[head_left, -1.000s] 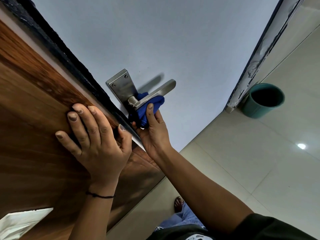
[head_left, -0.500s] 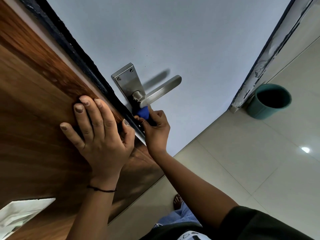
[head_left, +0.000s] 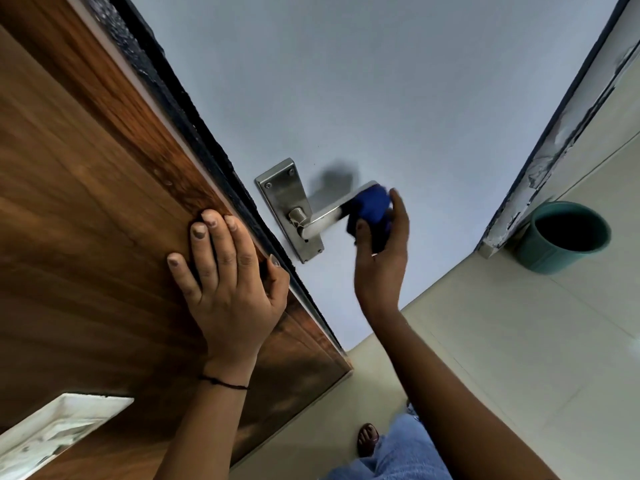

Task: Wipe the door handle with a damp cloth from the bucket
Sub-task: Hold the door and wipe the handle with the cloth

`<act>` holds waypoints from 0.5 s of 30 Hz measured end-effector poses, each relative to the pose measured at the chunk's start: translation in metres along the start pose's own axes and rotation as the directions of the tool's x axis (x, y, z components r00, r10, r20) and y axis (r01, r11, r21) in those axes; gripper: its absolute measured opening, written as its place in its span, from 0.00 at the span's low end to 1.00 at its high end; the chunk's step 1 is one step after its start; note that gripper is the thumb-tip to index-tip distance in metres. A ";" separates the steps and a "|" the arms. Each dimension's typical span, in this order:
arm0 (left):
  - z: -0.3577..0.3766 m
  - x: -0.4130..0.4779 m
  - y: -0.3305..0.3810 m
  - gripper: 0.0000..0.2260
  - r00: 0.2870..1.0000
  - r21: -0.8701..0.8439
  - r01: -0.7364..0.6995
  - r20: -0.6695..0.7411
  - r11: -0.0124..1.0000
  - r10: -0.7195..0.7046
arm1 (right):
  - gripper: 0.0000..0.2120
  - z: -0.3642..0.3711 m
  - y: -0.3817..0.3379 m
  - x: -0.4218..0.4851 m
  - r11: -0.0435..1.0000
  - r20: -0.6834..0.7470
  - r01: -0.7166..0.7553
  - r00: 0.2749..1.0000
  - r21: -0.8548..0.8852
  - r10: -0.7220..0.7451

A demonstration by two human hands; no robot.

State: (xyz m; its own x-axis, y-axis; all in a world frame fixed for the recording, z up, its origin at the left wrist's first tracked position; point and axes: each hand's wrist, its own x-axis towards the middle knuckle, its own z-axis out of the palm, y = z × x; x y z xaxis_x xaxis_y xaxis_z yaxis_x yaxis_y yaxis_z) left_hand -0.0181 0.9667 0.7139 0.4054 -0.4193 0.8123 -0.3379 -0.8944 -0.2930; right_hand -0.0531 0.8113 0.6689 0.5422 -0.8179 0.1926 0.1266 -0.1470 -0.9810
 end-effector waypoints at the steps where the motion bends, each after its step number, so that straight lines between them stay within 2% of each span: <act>1: 0.000 0.001 -0.001 0.37 1.000 -0.002 -0.002 0.001 1.000 0.002 | 0.22 0.003 -0.004 -0.007 1.000 0.042 0.023 0.999 0.012 -0.024; 4: -0.002 0.000 -0.002 0.36 1.000 -0.003 -0.023 0.001 1.000 0.023 | 0.18 0.016 -0.013 -0.031 0.976 0.165 0.198 0.969 -0.091 -0.181; 6: -0.003 0.000 -0.002 0.36 0.999 -0.002 -0.033 0.000 0.999 0.033 | 0.16 0.017 -0.016 -0.034 0.965 0.174 0.239 0.960 -0.107 -0.219; 8: -0.003 0.001 -0.002 0.36 0.999 -0.003 -0.037 -0.002 0.999 0.037 | 0.16 0.010 -0.014 -0.017 0.987 0.075 0.154 0.986 -0.044 -0.150; 11: -0.003 0.002 -0.002 0.36 1.000 -0.023 -0.025 -0.011 0.999 0.025 | 0.17 -0.003 0.000 0.021 0.990 -0.108 -0.142 0.984 0.026 0.144; 13: -0.002 0.001 -0.001 0.36 1.000 -0.033 -0.018 -0.023 0.999 0.017 | 0.17 -0.001 -0.001 0.015 0.992 -0.084 -0.124 0.989 0.020 0.125; 15: -0.002 0.001 0.000 0.36 0.999 -0.033 -0.016 -0.028 0.999 0.015 | 0.16 0.011 -0.005 -0.015 1.000 0.066 0.004 0.998 0.002 -0.004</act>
State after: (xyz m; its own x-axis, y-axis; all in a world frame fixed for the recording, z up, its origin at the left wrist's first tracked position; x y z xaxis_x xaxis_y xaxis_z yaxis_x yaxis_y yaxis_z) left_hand -0.0193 0.9666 0.7154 0.3764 -0.4286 0.8214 -0.3720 -0.8819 -0.2897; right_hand -0.0524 0.8301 0.6713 0.5952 -0.7789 0.1976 0.1300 -0.1493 -0.9802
